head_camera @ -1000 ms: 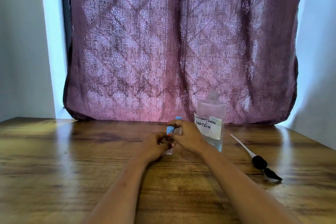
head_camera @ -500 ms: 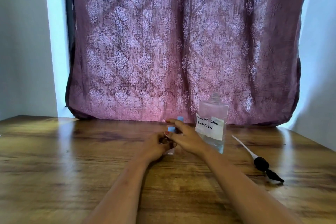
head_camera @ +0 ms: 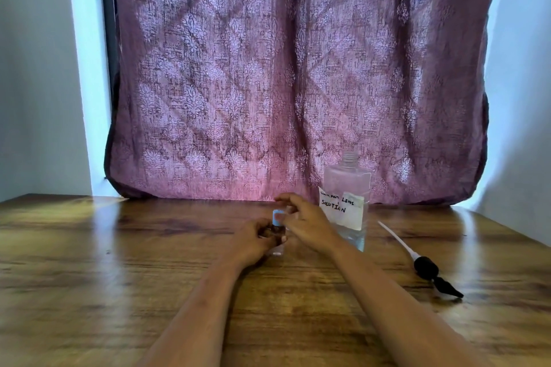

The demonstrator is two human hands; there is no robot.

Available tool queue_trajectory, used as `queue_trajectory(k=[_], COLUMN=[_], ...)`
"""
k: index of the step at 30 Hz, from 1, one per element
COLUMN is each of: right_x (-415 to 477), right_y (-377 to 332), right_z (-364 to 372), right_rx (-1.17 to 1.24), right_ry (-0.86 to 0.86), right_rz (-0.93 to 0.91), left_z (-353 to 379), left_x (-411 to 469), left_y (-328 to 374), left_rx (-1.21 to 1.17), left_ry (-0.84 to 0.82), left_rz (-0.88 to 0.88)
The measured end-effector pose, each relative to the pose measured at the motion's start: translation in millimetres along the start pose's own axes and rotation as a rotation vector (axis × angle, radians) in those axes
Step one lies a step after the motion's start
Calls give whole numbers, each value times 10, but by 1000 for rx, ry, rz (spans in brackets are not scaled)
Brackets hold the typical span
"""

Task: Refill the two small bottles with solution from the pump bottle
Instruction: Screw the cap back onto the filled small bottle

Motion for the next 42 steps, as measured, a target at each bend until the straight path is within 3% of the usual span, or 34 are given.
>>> queue_trajectory(k=[3,7,12,20,28,37,42], right_x=[-17,-13,7,11,5,-9,17], right_y=[-11,-57,-85,-55,-89,-27,-20], right_z=[190,71,-19,-24,-69,-197,-205], right_rx=[-111,-160,-252,-299,-92,-158,-162], right_ry=[-133,-4,21,58,143,211,204], right_rz=[-5,-62,-112,-112,-100,-89,-87], left_z=[-8,21,38,11,-89,-280,-424], left_x=[-1,-10,-12,-6,25,-36,-58], left_y=[0,26,46,81,41,31,-168], left_rx=[43,-2,6,241,230,273,174], left_ry=[-10,-30,-37,54,203,492,617], left_rz=[-6,-3,9,120,131,111,-51])
Point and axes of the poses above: each hand's wrist, its own x-axis towards the middle knuckle, its own z-axis out of the palm, y = z × x, the point moved 7 cm from there along x, towards the middle knuckle, and after that the axes turned 4 degrees about -z, right-handed, at the moved point
